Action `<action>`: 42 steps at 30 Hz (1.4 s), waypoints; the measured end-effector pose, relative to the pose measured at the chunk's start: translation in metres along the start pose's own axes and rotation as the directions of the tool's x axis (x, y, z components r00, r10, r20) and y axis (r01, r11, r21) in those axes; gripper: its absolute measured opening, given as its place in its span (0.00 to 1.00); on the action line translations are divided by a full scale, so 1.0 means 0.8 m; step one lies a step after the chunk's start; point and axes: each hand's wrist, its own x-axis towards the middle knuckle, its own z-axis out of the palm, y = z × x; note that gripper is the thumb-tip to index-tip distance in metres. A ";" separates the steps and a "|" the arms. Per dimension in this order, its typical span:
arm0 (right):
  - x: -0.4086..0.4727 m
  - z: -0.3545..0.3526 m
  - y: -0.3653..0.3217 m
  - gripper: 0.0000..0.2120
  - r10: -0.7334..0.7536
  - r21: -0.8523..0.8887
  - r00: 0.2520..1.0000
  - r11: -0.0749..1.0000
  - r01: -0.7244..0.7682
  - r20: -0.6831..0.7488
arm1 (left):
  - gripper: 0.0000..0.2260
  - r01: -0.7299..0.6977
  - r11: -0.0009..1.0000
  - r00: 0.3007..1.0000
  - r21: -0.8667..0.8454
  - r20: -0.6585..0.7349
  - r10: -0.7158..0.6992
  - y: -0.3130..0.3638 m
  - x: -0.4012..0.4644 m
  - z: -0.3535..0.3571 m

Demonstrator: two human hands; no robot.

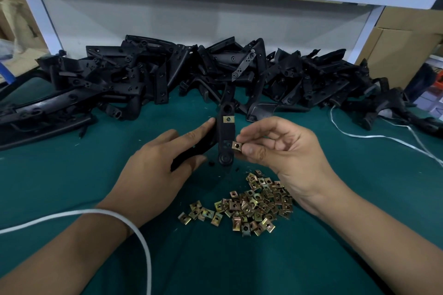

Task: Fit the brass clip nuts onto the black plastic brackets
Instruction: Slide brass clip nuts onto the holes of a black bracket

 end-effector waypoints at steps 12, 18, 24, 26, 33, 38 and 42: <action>-0.004 0.005 -0.001 0.10 0.054 0.032 0.998 0.998 -0.053 -0.027 | 0.32 -0.046 0.996 0.999 0.082 0.015 0.045 -0.001 -0.001 0.000; -0.007 0.011 0.003 0.09 0.075 0.045 0.995 0.996 -0.072 -0.068 | 0.33 -0.032 0.983 0.999 0.183 0.001 0.032 0.003 -0.004 -0.002; -0.008 0.018 0.002 0.10 0.061 0.029 0.993 0.998 -0.058 -0.101 | 0.32 -0.024 0.960 0.999 0.277 -0.030 0.033 0.013 -0.005 -0.010; -0.008 0.018 0.003 0.11 0.060 0.012 0.992 0.998 -0.059 -0.107 | 0.32 -0.024 0.955 0.999 0.296 -0.031 0.035 0.015 -0.005 -0.013; -0.006 0.015 0.000 0.22 0.158 0.103 0.986 0.983 -0.152 -0.047 | 0.32 -0.106 0.970 0.994 0.220 0.016 0.106 0.015 -0.005 -0.012; -0.004 0.010 0.003 0.24 0.202 0.127 0.979 0.972 -0.200 -0.005 | 0.33 -0.160 0.960 0.987 0.229 0.016 0.160 0.016 -0.005 -0.010; -0.005 0.007 0.006 0.14 0.165 0.070 0.985 0.983 -0.168 0.048 | 0.30 -0.169 0.967 0.983 0.193 -0.040 0.180 0.021 -0.004 -0.008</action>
